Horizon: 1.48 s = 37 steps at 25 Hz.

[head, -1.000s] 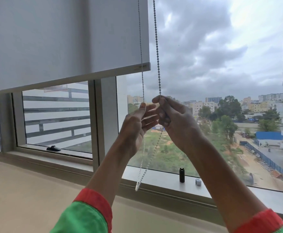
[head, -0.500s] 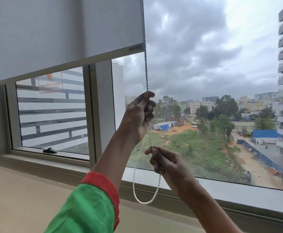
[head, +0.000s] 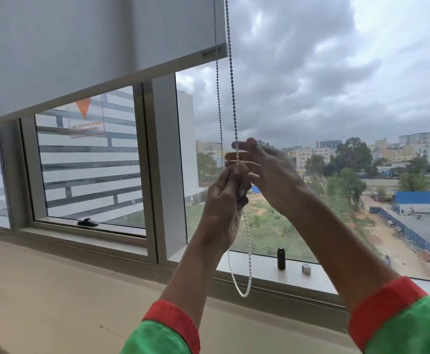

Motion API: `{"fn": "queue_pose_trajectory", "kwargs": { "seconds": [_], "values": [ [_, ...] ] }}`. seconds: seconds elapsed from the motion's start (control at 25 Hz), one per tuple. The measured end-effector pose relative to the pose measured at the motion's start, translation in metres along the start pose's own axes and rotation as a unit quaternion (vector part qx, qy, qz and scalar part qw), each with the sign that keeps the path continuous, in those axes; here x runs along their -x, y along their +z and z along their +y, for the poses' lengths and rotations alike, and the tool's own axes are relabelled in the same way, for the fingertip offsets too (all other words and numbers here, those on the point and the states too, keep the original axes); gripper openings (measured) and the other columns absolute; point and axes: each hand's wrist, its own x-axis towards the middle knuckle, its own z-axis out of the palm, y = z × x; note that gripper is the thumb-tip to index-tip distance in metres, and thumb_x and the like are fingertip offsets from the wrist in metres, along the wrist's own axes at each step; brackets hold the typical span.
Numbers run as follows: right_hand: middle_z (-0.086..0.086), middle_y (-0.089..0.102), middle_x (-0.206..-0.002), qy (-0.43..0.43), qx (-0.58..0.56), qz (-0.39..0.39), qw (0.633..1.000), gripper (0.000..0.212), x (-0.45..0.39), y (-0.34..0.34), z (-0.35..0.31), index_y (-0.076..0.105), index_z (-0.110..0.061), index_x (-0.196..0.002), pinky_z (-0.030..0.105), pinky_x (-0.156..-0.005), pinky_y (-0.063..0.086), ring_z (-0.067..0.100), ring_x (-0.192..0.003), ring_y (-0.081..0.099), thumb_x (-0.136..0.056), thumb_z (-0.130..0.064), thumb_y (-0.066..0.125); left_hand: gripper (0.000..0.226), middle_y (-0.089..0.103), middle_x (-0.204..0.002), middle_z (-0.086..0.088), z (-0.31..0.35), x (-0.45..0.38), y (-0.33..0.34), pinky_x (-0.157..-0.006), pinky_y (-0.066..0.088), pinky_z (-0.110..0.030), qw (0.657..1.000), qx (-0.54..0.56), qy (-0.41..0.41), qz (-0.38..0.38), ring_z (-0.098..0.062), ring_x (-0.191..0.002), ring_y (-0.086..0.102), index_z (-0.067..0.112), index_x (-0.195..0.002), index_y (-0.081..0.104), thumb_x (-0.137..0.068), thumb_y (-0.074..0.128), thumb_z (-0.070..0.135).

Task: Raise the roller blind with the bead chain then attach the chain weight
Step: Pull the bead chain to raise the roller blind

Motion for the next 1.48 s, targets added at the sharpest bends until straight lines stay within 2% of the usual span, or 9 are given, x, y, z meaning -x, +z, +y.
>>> {"fn": "queue_pose_trajectory", "kwargs": {
  "seconds": [0.2,0.36,0.48,0.64,0.8,0.96,1.16,1.28,1.48],
  "values": [
    [0.006,0.045,-0.061,-0.025,-0.059,0.002,0.998,0.024,-0.017,0.023,-0.03,0.062,0.002,-0.102,0.021,-0.044,0.029,0.008,-0.039,0.035,-0.096,-0.009,0.042,0.025,0.037,-0.06,0.001,-0.016,0.014,-0.005,-0.049,0.025,-0.018,1.0,-0.007,-0.029,0.007,-0.005,-0.048,0.033,0.017,-0.078,0.065,-0.095,0.047,0.019],
    [-0.001,0.04,-0.052,-0.044,-0.076,0.006,0.996,0.021,0.001,0.018,-0.006,0.064,-0.006,-0.089,0.019,-0.044,0.023,0.004,-0.04,0.032,-0.095,-0.01,0.045,0.027,0.058,-0.059,0.001,-0.014,0.015,-0.028,-0.054,0.03,-0.021,0.992,-0.071,-0.085,-0.052,-0.008,-0.053,0.041,0.016,-0.082,0.072,-0.095,0.048,0.019],
    [-0.006,0.043,-0.047,-0.043,-0.086,0.006,0.995,0.021,0.018,0.003,0.011,0.066,-0.007,-0.087,0.019,-0.046,0.023,0.004,-0.044,0.034,-0.093,-0.01,0.046,0.031,0.076,-0.084,0.003,-0.009,0.011,-0.037,-0.071,0.039,-0.03,0.979,-0.159,-0.119,-0.046,-0.012,-0.079,0.065,0.02,-0.089,0.074,-0.096,0.044,0.021],
    [-0.008,0.048,-0.047,-0.024,-0.097,-0.002,0.995,0.016,0.033,-0.005,0.04,0.068,-0.007,-0.085,0.016,-0.044,0.025,0.004,-0.045,0.036,-0.083,-0.015,0.053,0.032,0.072,-0.105,-0.004,0.014,-0.017,-0.02,-0.101,0.042,-0.043,0.989,-0.134,-0.059,-0.014,-0.02,-0.106,0.064,0.015,-0.107,0.065,-0.099,0.036,0.025],
    [-0.011,0.053,-0.051,-0.013,-0.104,-0.028,0.994,0.017,0.05,-0.006,0.076,0.065,-0.006,-0.084,0.016,-0.045,0.022,0.001,-0.047,0.037,-0.081,-0.018,0.055,0.029,0.073,-0.086,-0.007,0.058,-0.054,0.016,-0.071,0.057,-0.031,0.999,-0.025,0.004,-0.028,-0.02,-0.081,0.072,0.005,-0.109,0.059,-0.099,0.04,0.025],
    [-0.008,0.05,-0.051,0.008,-0.104,-0.06,0.993,0.017,0.058,-0.015,0.096,0.07,-0.008,-0.083,0.014,-0.044,0.026,0.003,-0.047,0.038,-0.08,-0.018,0.056,0.024,0.046,-0.048,0.005,0.062,-0.06,0.024,-0.037,0.024,-0.017,0.999,-0.038,0.005,0.03,-0.006,-0.04,0.03,0.007,-0.096,0.066,-0.097,0.043,0.01],
    [0.007,0.072,-0.085,0.049,0.087,-0.042,0.994,0.039,0.041,-0.039,0.066,0.069,-0.012,-0.106,0.029,-0.071,0.04,0.017,-0.075,0.059,-0.081,-0.038,0.054,0.026,0.042,-0.049,0.004,0.055,-0.047,-0.002,-0.034,0.027,-0.016,0.997,-0.048,0.009,0.059,-0.006,-0.038,0.029,0.013,-0.082,0.069,-0.096,0.047,0.01],
    [0.017,0.069,-0.11,0.034,0.071,-0.017,0.997,0.041,0.018,-0.032,0.032,0.064,-0.004,-0.113,0.039,-0.087,0.045,0.026,-0.096,0.065,-0.091,-0.035,0.046,0.026,0.04,-0.052,0.003,0.041,-0.034,-0.015,-0.039,0.027,-0.016,0.997,-0.052,0.005,0.06,-0.006,-0.042,0.03,0.014,-0.081,0.069,-0.096,0.047,0.013],
    [0.017,0.068,-0.095,-0.001,0.015,0.013,1.0,0.034,-0.027,0.005,-0.025,0.059,0.005,-0.111,0.038,-0.083,0.055,0.028,-0.086,0.068,-0.096,-0.023,0.045,0.03,0.046,-0.049,0.009,0.001,-0.006,-0.017,-0.046,0.029,-0.016,0.996,-0.069,-0.036,0.034,-0.003,-0.046,0.036,0.02,-0.074,0.073,-0.094,0.05,0.021]
  ]
}}
